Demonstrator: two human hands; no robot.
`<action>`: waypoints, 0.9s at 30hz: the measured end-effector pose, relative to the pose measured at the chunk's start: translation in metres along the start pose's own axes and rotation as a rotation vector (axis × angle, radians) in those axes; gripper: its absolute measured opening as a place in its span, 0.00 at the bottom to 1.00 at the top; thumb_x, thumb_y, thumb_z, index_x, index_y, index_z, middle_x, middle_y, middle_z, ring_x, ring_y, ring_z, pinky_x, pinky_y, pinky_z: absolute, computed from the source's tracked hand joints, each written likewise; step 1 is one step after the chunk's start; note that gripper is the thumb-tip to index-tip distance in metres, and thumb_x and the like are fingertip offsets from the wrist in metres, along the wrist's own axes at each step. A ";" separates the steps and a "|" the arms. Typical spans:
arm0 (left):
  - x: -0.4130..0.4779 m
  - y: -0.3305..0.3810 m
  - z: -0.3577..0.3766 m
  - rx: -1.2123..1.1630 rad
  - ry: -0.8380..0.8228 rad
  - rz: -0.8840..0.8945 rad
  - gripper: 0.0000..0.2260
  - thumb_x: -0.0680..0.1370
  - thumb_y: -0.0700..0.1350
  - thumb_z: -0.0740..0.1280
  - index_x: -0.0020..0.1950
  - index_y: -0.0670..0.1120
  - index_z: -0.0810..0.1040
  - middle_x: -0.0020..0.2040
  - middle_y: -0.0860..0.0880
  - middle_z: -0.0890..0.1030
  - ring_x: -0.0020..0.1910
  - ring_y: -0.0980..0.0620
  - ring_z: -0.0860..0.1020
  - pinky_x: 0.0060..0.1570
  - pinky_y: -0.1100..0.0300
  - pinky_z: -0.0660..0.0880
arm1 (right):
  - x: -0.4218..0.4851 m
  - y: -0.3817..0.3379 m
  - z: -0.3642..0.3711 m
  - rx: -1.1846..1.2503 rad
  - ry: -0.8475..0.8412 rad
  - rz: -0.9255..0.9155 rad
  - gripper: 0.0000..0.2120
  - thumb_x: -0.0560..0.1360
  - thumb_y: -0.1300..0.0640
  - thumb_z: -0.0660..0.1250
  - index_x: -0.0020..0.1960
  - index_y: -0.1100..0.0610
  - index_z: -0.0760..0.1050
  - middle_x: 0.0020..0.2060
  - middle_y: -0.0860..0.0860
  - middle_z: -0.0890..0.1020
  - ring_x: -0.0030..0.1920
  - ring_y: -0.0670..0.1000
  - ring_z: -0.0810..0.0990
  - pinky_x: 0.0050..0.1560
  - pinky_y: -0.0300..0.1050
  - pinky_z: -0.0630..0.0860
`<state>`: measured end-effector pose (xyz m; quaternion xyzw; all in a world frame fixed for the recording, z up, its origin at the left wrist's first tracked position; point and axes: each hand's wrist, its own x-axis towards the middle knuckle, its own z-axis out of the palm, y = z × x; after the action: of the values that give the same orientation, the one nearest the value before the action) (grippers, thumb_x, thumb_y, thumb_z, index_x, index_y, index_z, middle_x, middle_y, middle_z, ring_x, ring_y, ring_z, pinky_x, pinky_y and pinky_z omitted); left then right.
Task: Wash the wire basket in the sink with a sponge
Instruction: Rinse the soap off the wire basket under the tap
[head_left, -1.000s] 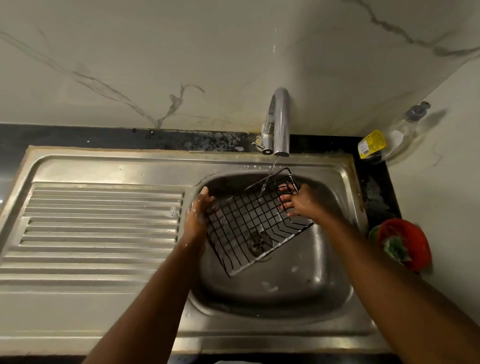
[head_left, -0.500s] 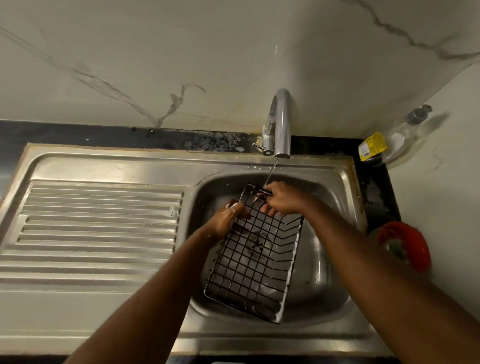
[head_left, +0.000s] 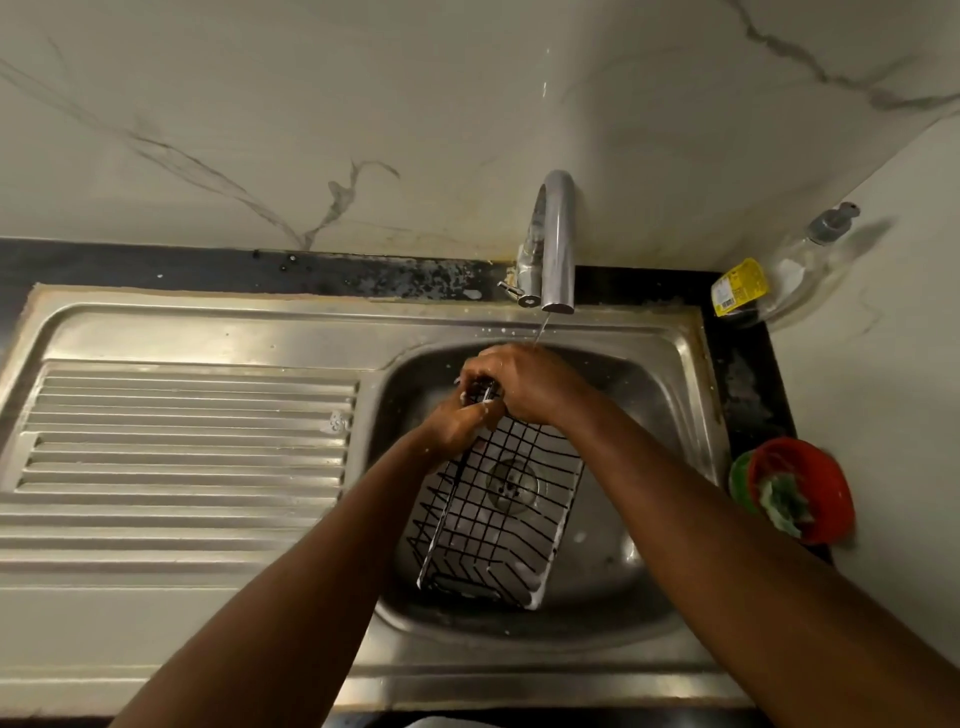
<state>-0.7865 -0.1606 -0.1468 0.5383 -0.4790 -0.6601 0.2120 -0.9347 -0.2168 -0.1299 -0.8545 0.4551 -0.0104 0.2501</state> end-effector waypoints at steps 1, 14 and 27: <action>0.002 0.001 -0.002 0.001 -0.011 -0.001 0.14 0.78 0.53 0.65 0.60 0.47 0.74 0.48 0.47 0.77 0.45 0.52 0.76 0.40 0.63 0.78 | 0.000 0.002 -0.001 0.039 -0.004 -0.015 0.16 0.76 0.62 0.72 0.57 0.42 0.79 0.54 0.42 0.81 0.55 0.45 0.78 0.57 0.46 0.77; 0.010 0.023 0.018 0.014 -0.024 -0.082 0.21 0.86 0.45 0.62 0.79 0.49 0.64 0.68 0.47 0.74 0.63 0.50 0.75 0.63 0.50 0.75 | -0.029 0.036 0.000 0.455 0.051 0.381 0.21 0.81 0.66 0.60 0.65 0.46 0.80 0.59 0.48 0.83 0.47 0.48 0.83 0.46 0.48 0.83; 0.052 0.043 0.025 0.171 -0.009 -0.103 0.21 0.84 0.56 0.65 0.74 0.47 0.73 0.52 0.46 0.80 0.44 0.52 0.77 0.44 0.57 0.79 | -0.038 0.054 -0.028 0.419 0.174 0.468 0.13 0.77 0.62 0.62 0.37 0.49 0.76 0.40 0.51 0.82 0.43 0.52 0.81 0.42 0.48 0.76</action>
<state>-0.8370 -0.2117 -0.1372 0.5753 -0.5061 -0.6295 0.1289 -1.0059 -0.2236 -0.1212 -0.6525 0.6468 -0.1192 0.3764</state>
